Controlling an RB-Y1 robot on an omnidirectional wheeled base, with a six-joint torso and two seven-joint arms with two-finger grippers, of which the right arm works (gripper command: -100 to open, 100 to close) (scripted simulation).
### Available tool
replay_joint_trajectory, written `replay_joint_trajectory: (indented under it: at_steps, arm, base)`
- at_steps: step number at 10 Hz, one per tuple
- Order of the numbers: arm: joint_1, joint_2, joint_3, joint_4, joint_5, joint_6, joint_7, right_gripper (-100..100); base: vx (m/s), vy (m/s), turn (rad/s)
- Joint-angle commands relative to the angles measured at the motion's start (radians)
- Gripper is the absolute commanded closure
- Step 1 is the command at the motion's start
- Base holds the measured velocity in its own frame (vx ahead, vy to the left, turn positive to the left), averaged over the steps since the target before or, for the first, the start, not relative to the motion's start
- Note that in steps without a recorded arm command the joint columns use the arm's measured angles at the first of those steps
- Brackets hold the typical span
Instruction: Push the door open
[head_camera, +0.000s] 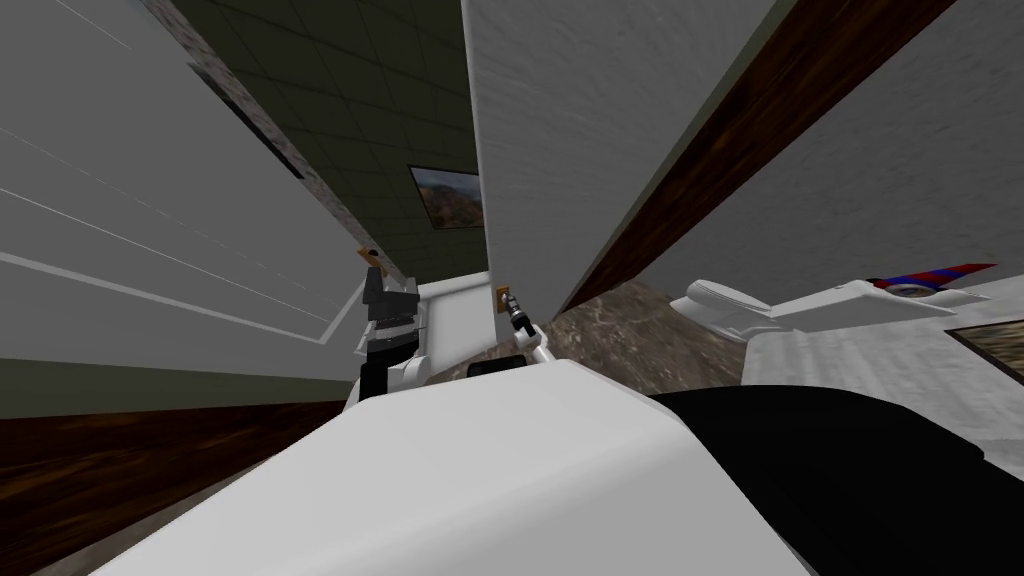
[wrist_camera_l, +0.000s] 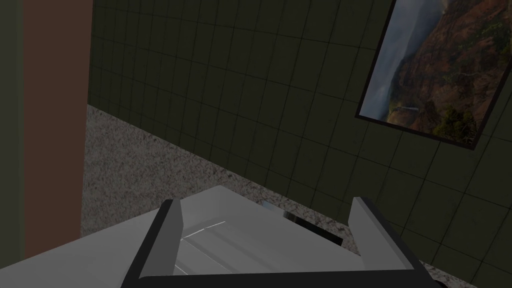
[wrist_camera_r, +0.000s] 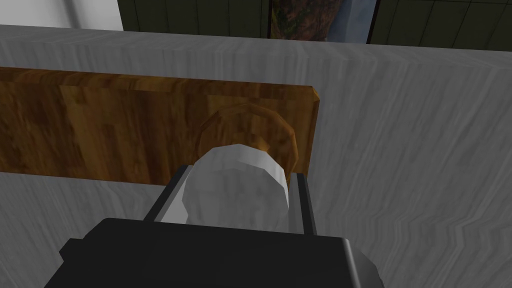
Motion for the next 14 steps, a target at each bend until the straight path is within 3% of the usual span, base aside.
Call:
replay_joint_trajectory:
  at_steps: [1, 14]
  arm:
    - [-0.001, -0.005, -0.011, -0.007, -0.001, 0.001, 0.002, 100]
    - [-0.023, -0.018, -0.159, 0.019, -0.017, 0.000, 0.030, 100]
  base:
    - [0.118, 0.059, -0.042]
    - [0.147, 0.107, -0.068]
